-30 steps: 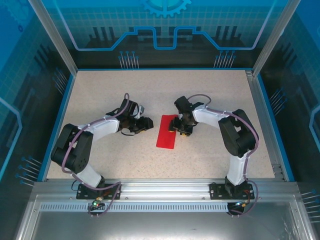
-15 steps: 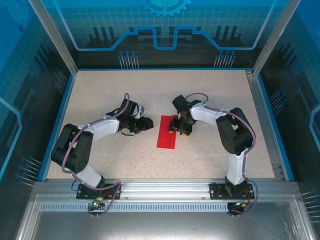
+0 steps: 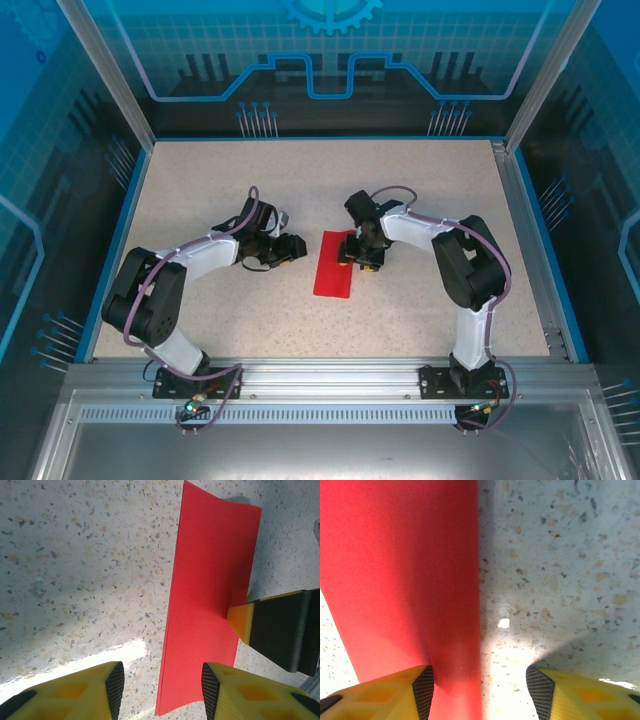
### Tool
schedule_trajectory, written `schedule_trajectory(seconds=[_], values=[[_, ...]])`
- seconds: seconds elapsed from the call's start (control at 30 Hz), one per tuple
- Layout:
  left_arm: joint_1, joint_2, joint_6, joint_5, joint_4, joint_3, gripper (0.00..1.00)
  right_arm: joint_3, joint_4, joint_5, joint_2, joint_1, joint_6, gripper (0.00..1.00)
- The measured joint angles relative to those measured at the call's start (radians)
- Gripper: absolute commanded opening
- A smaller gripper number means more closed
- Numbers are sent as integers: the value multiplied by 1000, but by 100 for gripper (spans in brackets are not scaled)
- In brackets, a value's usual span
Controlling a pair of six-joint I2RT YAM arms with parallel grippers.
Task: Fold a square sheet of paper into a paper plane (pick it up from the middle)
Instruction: First fold in half a square sheet of paper at the center of the table.
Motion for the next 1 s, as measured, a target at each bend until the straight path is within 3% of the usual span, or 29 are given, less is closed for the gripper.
schedule_trajectory(seconds=[1.0], values=[[0, 5, 0, 26, 10, 0, 47, 18, -16, 0, 14, 0, 17, 61]])
